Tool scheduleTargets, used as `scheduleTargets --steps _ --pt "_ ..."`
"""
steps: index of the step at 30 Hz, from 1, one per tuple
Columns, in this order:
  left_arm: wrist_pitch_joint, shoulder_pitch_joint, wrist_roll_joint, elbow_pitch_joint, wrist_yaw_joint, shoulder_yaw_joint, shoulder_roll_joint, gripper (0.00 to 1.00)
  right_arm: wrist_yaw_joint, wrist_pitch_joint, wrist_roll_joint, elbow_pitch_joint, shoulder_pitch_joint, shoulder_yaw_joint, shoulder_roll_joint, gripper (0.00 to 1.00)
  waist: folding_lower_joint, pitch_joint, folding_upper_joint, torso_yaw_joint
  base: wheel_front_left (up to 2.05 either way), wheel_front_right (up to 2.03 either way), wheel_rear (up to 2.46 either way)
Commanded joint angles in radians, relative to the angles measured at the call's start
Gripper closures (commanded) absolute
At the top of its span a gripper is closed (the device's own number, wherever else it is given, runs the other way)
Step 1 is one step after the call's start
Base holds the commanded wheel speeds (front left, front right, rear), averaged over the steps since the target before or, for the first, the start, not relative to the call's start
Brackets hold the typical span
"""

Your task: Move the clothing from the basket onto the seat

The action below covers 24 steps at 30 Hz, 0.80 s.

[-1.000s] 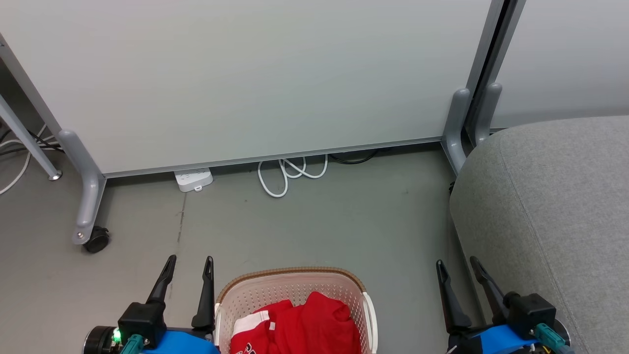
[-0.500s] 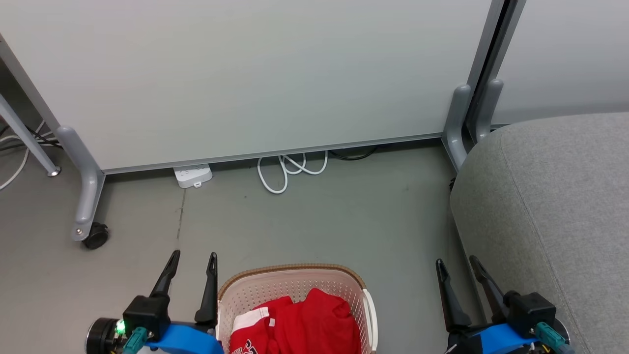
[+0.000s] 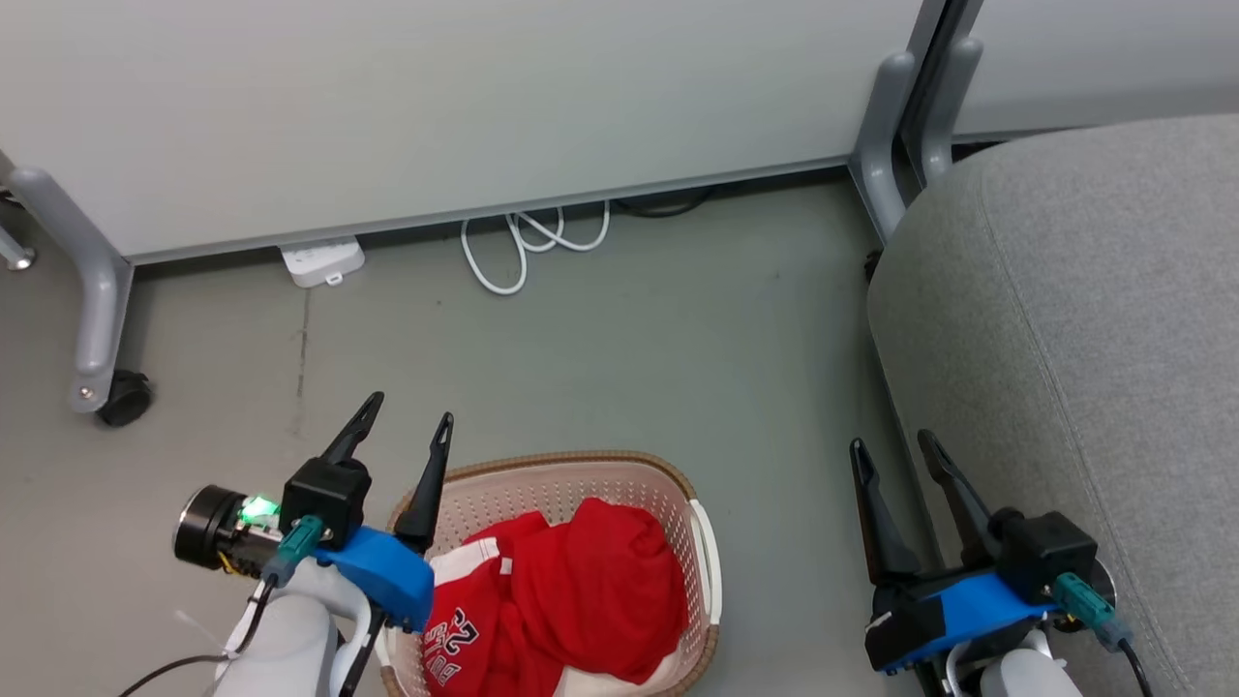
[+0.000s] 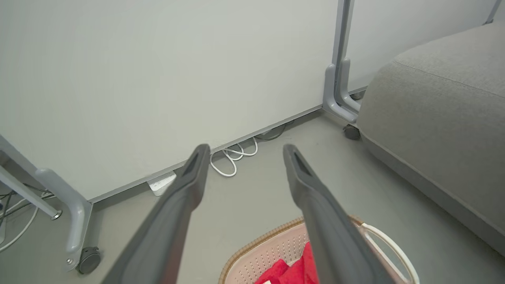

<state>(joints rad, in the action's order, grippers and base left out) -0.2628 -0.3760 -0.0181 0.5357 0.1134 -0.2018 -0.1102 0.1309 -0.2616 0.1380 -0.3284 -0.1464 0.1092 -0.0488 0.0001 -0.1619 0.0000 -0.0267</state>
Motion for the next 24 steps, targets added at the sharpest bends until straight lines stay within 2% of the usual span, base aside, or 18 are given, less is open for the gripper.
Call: scheduleTargets --steps 1,12,24 --pt "-0.003 -0.051 0.017 0.048 0.008 -0.029 -0.023 0.00 0.000 -0.005 -0.007 0.007 -0.033 0.002 -0.003 0.00 -0.0001 -0.068 0.0000 -0.033 0.00 0.00 0.00" --pt "-0.003 -0.207 0.043 0.280 0.018 -0.192 -0.094 0.00 0.000 -0.003 -0.004 0.032 -0.134 0.015 -0.002 0.00 -0.0001 -0.230 0.0000 -0.090 0.00 0.00 0.00" --pt "-0.002 -0.392 0.032 0.559 0.016 -0.459 -0.135 0.00 0.000 -0.003 -0.005 0.061 -0.239 0.034 -0.002 0.00 -0.0001 -0.398 0.0000 -0.130 0.00 0.00 0.00"
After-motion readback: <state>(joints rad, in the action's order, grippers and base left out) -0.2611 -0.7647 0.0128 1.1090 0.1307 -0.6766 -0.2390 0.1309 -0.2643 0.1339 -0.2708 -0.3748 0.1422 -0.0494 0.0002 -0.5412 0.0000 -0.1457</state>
